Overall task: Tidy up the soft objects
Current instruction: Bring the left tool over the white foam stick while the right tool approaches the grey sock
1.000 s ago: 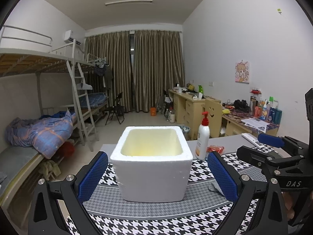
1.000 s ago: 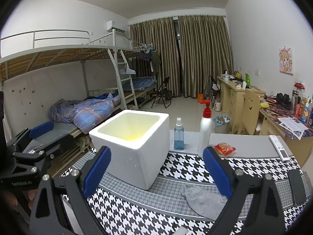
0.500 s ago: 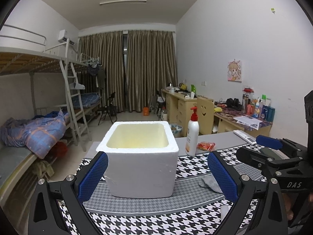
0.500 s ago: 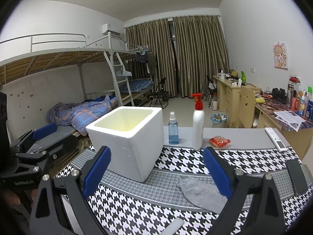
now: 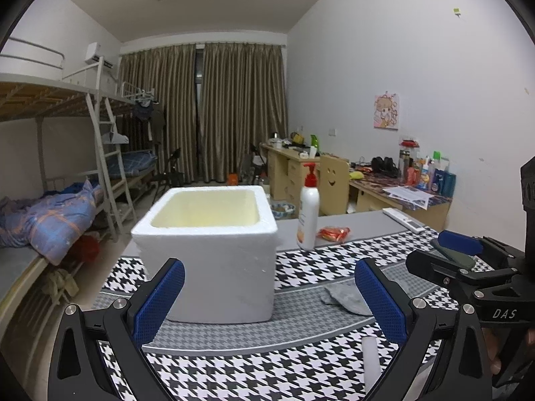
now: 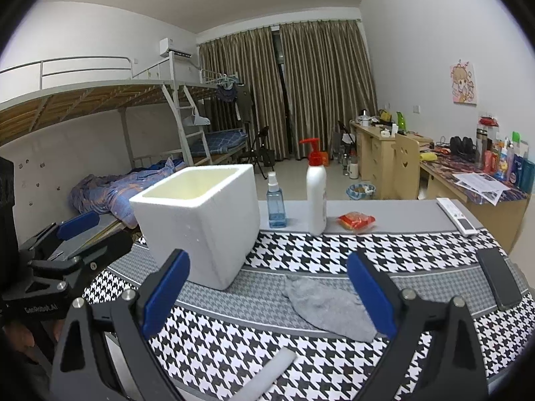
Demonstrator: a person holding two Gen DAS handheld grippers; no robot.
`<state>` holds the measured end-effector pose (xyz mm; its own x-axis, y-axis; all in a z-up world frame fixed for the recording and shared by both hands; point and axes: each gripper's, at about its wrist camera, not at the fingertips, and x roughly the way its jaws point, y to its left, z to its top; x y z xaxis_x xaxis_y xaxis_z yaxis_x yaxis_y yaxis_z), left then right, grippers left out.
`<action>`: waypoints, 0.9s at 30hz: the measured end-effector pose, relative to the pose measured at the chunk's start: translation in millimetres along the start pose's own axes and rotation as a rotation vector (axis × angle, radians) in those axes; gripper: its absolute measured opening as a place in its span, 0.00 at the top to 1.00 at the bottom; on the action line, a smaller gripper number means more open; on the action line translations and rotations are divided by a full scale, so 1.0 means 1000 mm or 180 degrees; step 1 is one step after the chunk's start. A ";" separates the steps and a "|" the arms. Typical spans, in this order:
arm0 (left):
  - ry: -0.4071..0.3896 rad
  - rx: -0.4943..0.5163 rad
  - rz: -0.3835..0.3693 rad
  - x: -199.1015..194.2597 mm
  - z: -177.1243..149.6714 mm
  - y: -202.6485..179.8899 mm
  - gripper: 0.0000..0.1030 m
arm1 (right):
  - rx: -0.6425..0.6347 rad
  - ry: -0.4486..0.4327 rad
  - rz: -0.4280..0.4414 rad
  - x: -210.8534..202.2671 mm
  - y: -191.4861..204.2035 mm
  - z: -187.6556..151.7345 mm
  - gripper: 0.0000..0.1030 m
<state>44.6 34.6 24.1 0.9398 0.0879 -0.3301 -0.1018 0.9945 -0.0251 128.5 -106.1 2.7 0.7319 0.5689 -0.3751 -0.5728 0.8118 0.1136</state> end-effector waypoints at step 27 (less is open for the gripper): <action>0.0432 0.0247 -0.0338 0.031 -0.042 -0.051 0.01 | 0.0213 0.0237 -0.0426 0.002 -0.045 -0.036 0.06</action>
<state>65.4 -15.9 -25.0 0.8909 -0.0212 -0.4538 0.0261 0.9996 0.0045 142.3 -145.9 -35.9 0.7693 0.4457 -0.4578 -0.4442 0.8881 0.1181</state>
